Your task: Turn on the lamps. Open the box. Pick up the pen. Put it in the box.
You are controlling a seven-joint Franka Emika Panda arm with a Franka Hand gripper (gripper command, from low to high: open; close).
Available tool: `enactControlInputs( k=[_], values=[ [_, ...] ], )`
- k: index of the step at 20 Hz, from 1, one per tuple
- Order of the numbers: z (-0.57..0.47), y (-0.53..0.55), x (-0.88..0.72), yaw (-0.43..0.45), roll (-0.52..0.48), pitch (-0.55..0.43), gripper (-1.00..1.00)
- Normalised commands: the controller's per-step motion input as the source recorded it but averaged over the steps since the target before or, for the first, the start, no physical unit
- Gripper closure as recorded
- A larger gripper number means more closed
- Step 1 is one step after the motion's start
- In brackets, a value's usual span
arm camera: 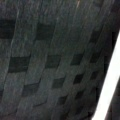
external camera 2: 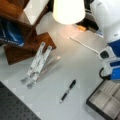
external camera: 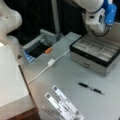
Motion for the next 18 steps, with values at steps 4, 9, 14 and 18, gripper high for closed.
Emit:
enactControlInputs(
  k=[4,9,14,18],
  values=[
    [-0.06,0.24,-0.03,-0.056,0.209,-0.024,-1.00],
    [-0.06,0.27,-0.01,-0.063,0.161,-0.041,-1.00],
    [0.01,0.27,-0.02,-0.086,0.128,-0.031,-1.00],
    [0.00,0.17,0.00,-0.127,0.132,-0.029,-1.00]
  ],
)
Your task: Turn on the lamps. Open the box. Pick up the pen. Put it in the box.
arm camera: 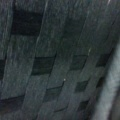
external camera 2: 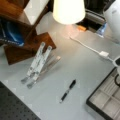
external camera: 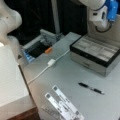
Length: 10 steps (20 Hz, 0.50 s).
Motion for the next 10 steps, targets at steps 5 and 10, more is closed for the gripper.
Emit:
enactControlInputs(
  k=[5,10],
  values=[
    [-0.04,0.07,-0.02,-0.134,0.143,-0.020,-1.00],
    [-0.09,0.04,-0.03,-0.151,0.158,-0.051,-1.00]
  ],
)
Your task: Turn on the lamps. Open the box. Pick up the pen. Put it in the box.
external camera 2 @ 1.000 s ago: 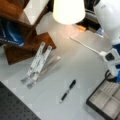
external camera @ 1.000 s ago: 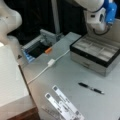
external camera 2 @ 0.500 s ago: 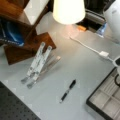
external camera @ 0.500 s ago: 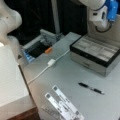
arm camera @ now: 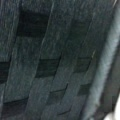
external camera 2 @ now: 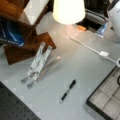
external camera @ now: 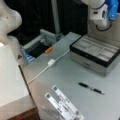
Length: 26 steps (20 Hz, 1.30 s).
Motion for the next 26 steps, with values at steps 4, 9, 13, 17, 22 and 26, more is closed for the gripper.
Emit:
enactControlInputs(
  k=[4,9,13,17,22,26],
  values=[
    [-0.17,0.11,0.00,-0.184,0.175,-0.102,-1.00],
    [-0.30,0.26,0.00,-0.201,0.115,-0.101,-1.00],
    [-0.22,0.38,-0.01,-0.209,0.060,-0.065,-1.00],
    [-0.03,0.22,-0.05,-0.152,0.071,-0.047,-1.00],
    [0.09,-0.03,-0.10,-0.119,0.114,-0.002,-1.00],
    [0.10,-0.12,-0.13,-0.102,0.111,0.105,-1.00]
  ],
)
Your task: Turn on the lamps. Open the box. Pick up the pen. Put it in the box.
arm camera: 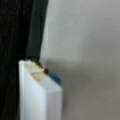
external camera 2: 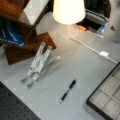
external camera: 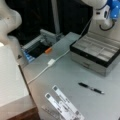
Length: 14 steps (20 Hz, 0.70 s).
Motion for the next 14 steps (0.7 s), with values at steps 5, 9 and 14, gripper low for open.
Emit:
enactControlInputs(
  k=[5,9,14],
  values=[
    [0.02,-0.24,-0.14,-0.035,0.069,0.174,-1.00],
    [0.02,-0.34,-0.06,0.049,0.011,0.212,-1.00],
    [0.07,-0.39,0.02,0.151,-0.080,0.229,-1.00]
  ],
)
